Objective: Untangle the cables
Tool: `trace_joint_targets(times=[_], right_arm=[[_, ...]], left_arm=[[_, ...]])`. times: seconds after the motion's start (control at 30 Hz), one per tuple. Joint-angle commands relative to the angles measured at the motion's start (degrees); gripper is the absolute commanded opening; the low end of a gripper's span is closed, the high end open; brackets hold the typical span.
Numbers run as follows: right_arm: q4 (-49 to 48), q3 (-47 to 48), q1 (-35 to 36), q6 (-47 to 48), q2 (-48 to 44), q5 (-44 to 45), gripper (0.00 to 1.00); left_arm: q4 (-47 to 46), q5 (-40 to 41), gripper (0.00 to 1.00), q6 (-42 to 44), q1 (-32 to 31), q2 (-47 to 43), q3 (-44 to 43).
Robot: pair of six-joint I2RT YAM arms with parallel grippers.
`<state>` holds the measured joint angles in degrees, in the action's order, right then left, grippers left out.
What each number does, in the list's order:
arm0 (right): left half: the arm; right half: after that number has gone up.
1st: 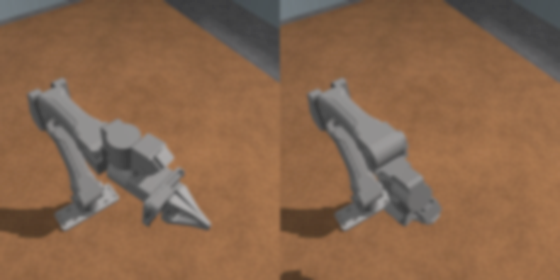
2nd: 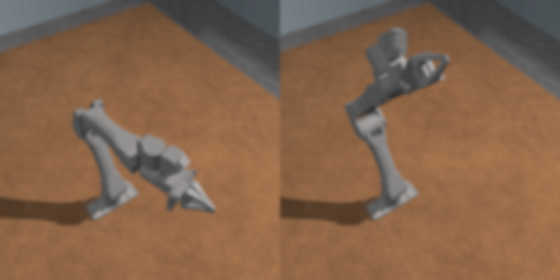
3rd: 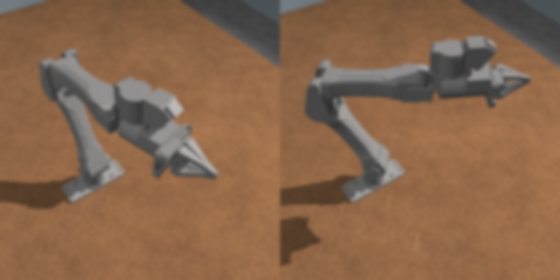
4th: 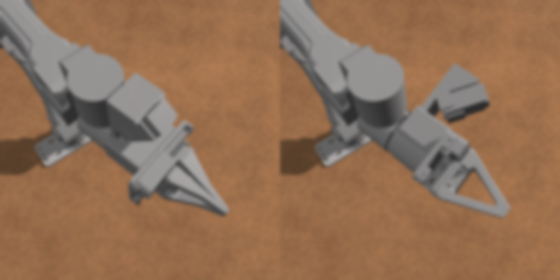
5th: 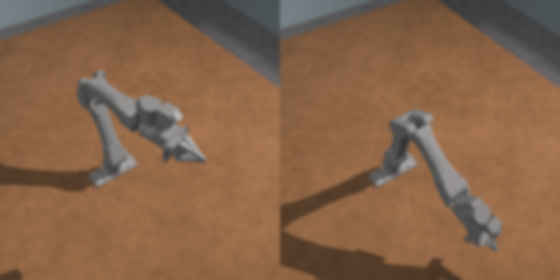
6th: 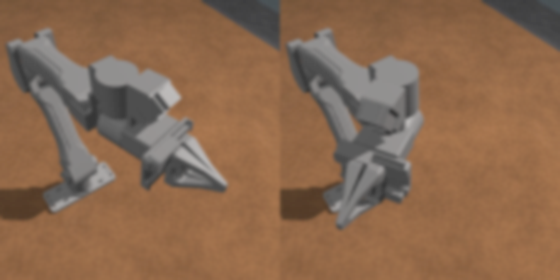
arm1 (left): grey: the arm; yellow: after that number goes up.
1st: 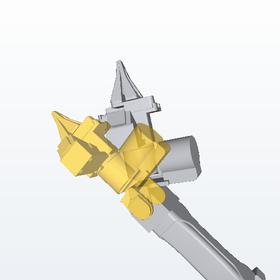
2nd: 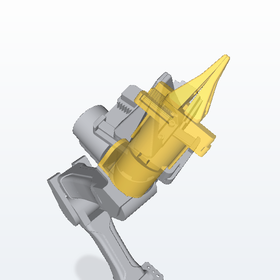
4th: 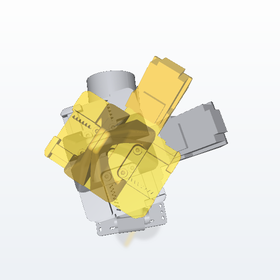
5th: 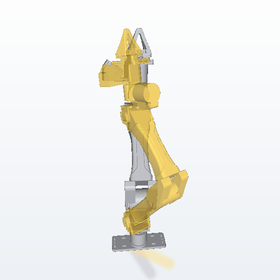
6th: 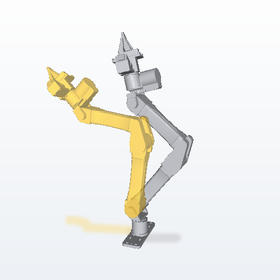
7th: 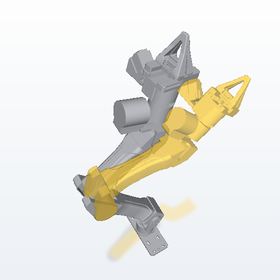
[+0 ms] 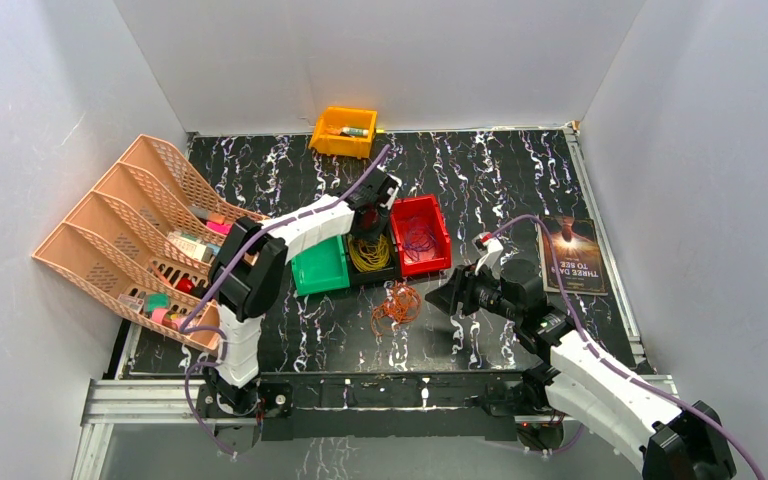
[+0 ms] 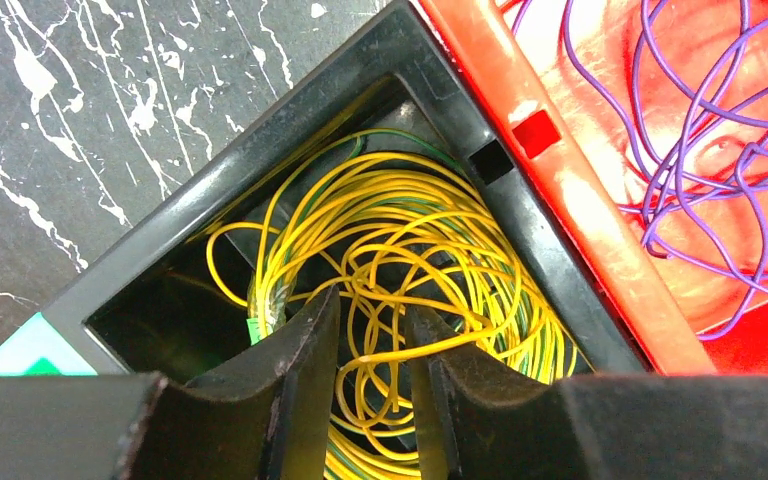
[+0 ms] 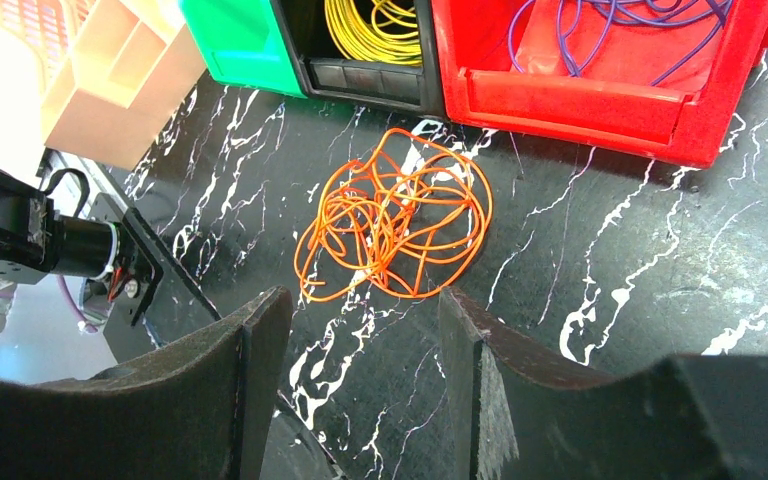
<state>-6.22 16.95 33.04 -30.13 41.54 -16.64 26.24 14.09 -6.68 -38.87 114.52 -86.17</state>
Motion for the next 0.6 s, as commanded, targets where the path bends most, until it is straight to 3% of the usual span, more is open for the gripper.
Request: trace_joint_targets(times=[0.0, 0.57], right_arm=[[-3.69, 0.45, 0.16, -0.61, 0.06, -0.65, 0.65], [-3.28, 0.31, 0.13, -0.63, -0.72, -0.41, 0.65]], left_arm=[[2.26, 1.06, 0.31, 0.74, -0.33, -6.01, -2.15], [4.04, 2.60, 0.47, 0.38, -0.33, -12.92, -2.95]])
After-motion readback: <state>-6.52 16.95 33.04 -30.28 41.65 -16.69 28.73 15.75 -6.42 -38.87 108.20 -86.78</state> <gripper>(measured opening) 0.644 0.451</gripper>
